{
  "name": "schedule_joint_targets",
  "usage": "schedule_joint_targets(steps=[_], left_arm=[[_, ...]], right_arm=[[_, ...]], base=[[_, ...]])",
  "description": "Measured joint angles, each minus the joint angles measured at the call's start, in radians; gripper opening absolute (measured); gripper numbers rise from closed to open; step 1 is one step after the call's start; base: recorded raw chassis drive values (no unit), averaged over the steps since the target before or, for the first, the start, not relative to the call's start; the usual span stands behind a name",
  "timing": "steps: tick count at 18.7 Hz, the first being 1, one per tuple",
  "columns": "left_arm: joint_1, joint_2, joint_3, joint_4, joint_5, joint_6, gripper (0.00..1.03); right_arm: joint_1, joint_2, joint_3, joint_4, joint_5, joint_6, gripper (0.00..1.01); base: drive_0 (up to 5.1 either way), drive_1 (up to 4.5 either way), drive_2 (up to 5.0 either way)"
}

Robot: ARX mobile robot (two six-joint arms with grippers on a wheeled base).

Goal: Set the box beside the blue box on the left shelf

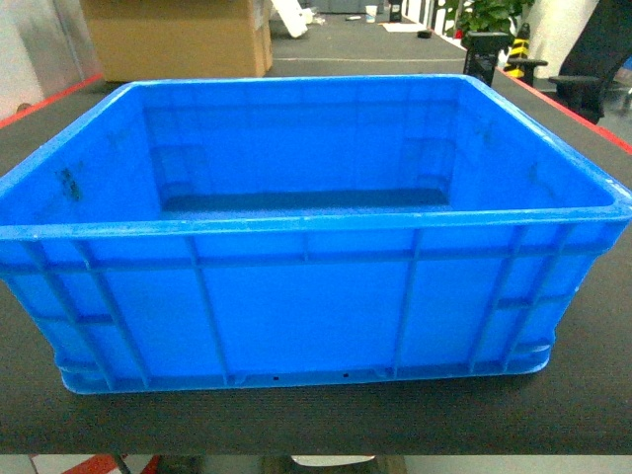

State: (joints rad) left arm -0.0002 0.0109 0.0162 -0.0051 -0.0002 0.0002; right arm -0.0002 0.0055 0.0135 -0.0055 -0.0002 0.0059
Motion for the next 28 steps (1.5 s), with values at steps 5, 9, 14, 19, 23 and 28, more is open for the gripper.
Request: schedule_joint_targets(steps=[5, 9, 14, 19, 23, 28], left_arm=[[0.000, 0.000, 0.000, 0.000, 0.000, 0.000, 0.98], [0.000, 0.000, 0.000, 0.000, 0.000, 0.000, 0.98], [0.000, 0.000, 0.000, 0.000, 0.000, 0.000, 0.98], [-0.082, 0.055, 0.010, -0.039, -0.173, -0.005, 0.98], [-0.117, 0.126, 0.011, 0.027, -0.232, -0.016, 0.98], [-0.063, 0.497, 0.161, 0.314, -0.105, 0.003, 0.98]], right_arm=[[0.000, 0.000, 0.000, 0.000, 0.000, 0.000, 0.98], [0.000, 0.000, 0.000, 0.000, 0.000, 0.000, 0.98], [0.000, 0.000, 0.000, 0.000, 0.000, 0.000, 0.98], [0.014, 0.083, 0.019, -0.087, -0.019, 0.025, 0.98], [0.055, 0.115, 0.032, -0.037, 0.001, 0.038, 0.98], [0.044, 0.424, 0.178, 0.140, -0.016, 0.035, 0.98]], base=[[0.0, 0.00, 0.0], [0.0, 0.00, 0.0], [0.0, 0.00, 0.0], [0.0, 0.00, 0.0], [0.0, 0.00, 0.0], [0.0, 0.00, 0.0]])
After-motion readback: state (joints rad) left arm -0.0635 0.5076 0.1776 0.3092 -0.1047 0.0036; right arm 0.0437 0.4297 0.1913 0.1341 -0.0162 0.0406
